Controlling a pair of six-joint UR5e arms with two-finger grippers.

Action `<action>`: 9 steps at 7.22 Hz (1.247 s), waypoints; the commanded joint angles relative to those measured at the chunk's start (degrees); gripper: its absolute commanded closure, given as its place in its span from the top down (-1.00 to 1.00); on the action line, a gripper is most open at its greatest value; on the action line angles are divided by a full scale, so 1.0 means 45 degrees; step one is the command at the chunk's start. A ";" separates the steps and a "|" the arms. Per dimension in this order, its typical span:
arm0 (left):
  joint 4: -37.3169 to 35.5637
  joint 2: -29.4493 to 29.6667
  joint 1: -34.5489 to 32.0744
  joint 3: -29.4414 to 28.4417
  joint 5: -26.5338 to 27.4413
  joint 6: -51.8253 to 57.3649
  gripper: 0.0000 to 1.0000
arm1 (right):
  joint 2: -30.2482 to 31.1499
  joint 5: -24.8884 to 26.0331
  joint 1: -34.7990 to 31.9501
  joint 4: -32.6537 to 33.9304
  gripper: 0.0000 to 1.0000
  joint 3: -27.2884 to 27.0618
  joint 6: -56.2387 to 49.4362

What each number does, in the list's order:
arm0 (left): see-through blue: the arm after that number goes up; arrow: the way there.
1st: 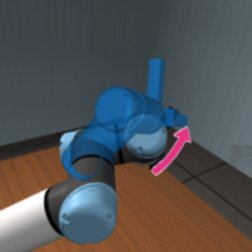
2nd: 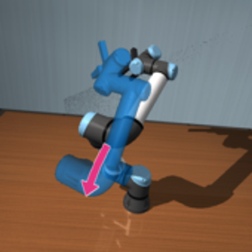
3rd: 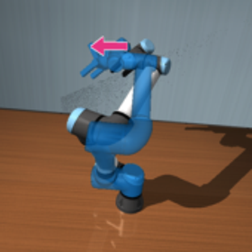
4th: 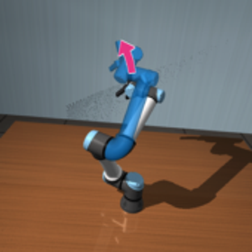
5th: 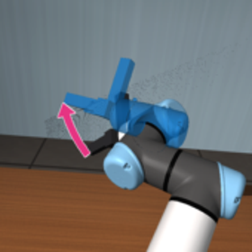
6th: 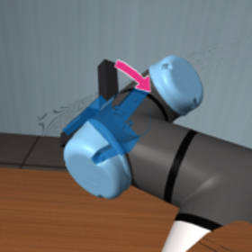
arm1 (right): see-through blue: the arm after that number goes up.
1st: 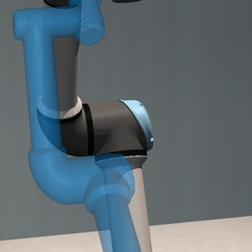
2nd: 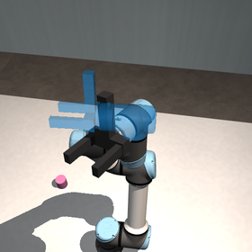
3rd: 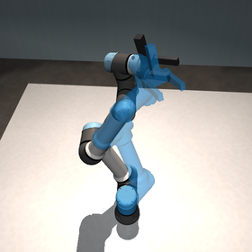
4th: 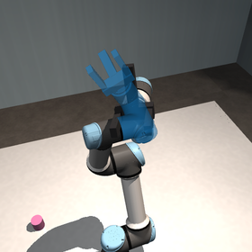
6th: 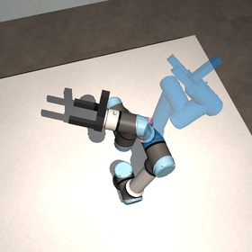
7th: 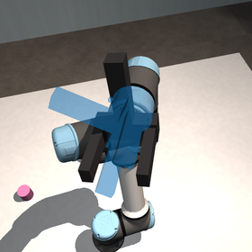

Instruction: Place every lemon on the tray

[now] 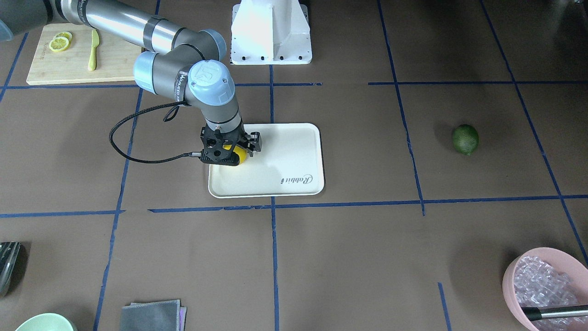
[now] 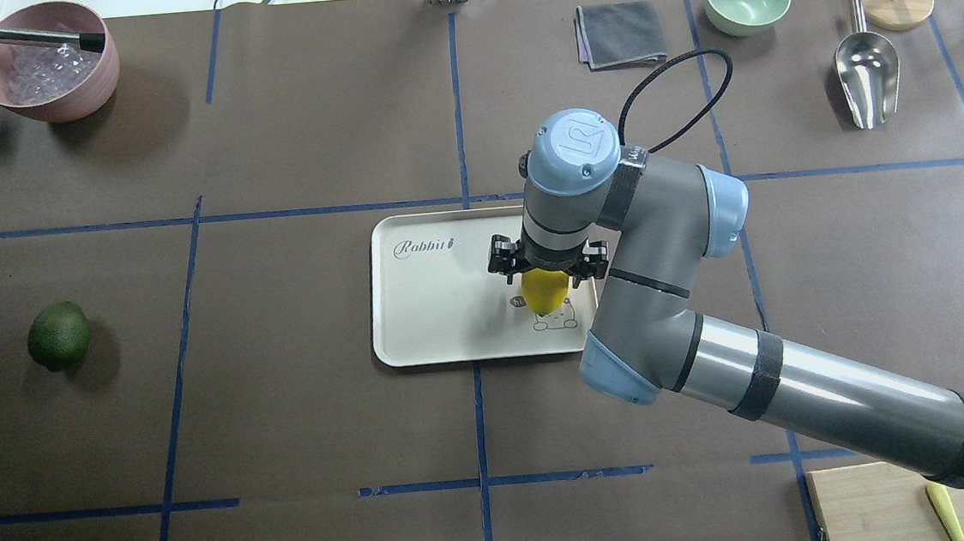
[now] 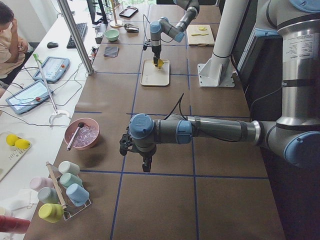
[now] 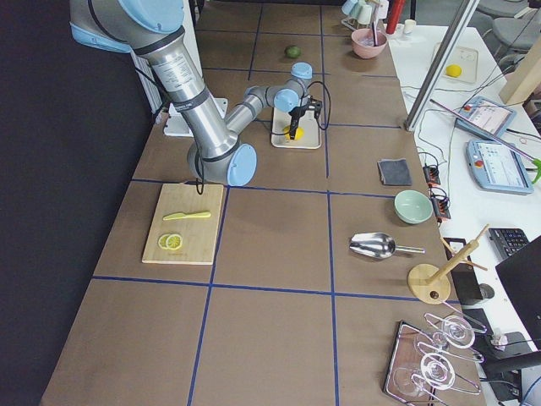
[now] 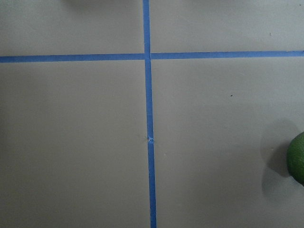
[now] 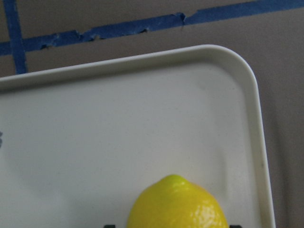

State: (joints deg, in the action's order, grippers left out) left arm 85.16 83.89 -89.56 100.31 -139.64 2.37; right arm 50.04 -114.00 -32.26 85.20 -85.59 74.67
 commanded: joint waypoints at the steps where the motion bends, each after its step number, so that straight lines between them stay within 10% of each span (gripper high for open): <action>1: 0.0001 0.0009 0.0000 0.0014 -0.0023 0.0000 1.00 | 0.0032 -0.0056 -0.0038 -0.0007 1.00 -0.0353 -0.0050; 6: 0.0349 0.0087 0.0563 0.0170 -0.0721 -0.1027 1.00 | 0.3421 -0.1964 -0.2316 0.0911 1.00 -0.5388 -0.0147; 9: 0.3813 0.0088 0.3699 0.0112 -0.0610 -0.4383 1.00 | 0.6101 -0.2673 -0.3922 0.0853 1.00 -0.6293 -0.3964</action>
State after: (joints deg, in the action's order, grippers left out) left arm 95.02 84.35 -79.00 100.94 -142.54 -10.89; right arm 73.27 -125.08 -47.45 89.15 -112.96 63.63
